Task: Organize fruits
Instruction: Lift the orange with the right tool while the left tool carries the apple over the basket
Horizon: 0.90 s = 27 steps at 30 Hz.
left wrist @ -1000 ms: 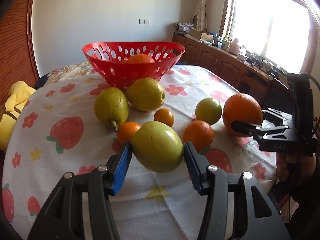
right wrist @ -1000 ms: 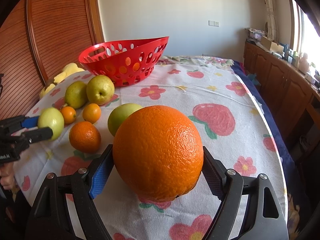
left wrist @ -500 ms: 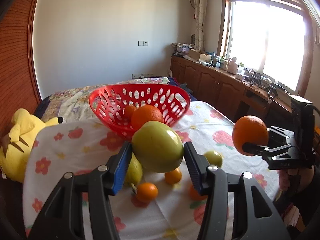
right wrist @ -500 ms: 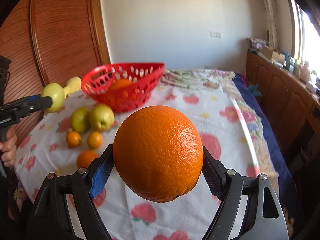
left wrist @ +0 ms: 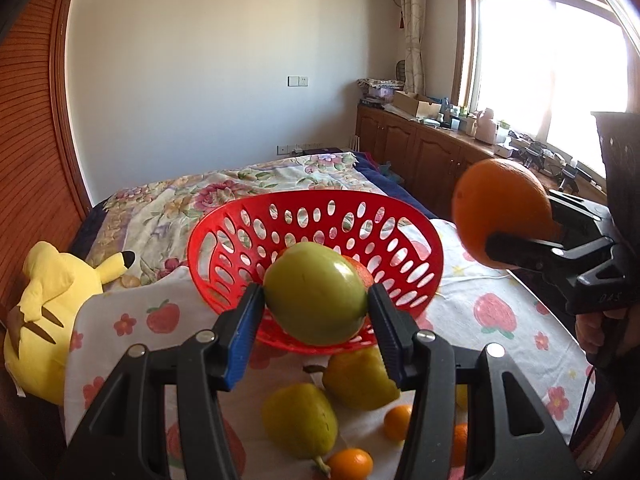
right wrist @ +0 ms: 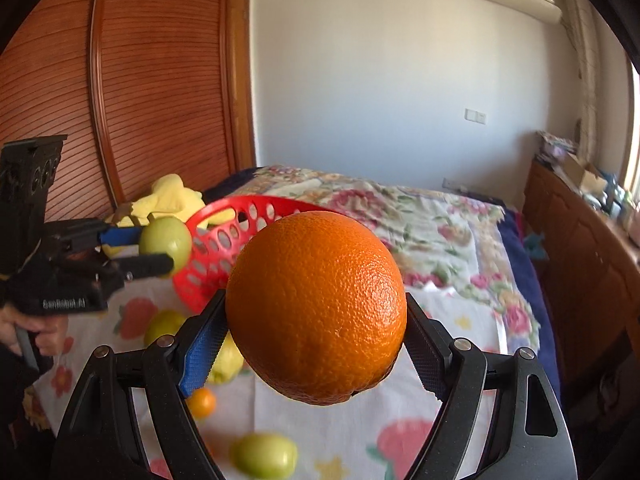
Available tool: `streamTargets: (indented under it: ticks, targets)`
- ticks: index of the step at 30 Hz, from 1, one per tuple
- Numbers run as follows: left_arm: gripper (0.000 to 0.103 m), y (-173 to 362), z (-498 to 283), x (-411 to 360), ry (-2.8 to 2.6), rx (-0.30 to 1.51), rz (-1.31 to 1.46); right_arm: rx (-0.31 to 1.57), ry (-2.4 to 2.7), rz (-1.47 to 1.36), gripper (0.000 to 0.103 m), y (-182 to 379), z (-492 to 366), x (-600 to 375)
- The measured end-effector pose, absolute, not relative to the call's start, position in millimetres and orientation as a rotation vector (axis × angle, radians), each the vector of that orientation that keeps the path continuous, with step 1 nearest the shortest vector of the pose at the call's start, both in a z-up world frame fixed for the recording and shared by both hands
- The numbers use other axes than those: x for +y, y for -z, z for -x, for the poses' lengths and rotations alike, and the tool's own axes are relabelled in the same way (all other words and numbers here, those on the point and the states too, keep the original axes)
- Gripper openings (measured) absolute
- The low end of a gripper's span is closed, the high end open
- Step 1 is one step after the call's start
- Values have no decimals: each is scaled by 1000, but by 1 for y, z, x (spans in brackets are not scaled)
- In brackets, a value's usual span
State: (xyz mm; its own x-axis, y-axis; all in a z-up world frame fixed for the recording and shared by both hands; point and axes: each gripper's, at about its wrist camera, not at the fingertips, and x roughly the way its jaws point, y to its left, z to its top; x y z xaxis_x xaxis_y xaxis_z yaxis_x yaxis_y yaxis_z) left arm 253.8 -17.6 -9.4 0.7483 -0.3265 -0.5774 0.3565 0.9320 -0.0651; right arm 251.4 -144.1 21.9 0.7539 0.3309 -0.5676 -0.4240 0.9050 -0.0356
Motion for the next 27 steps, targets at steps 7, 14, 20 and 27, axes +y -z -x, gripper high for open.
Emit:
streamTargets:
  ticks: [7,14,20,27]
  targets:
    - [52,14,-278,-19,373,632,-61,627,-456,214,84,-12,-298,-114]
    - [52,26,-291,-16,371,650,-65,685,-462,249,84,5,-329,-99]
    - [52,30,-298,-13,369,658,-62,735,-452,268,84,16,-354,-90]
    - [52,31,-305,-11,368,660,-64,788,-435,305,84,26,-371,-79]
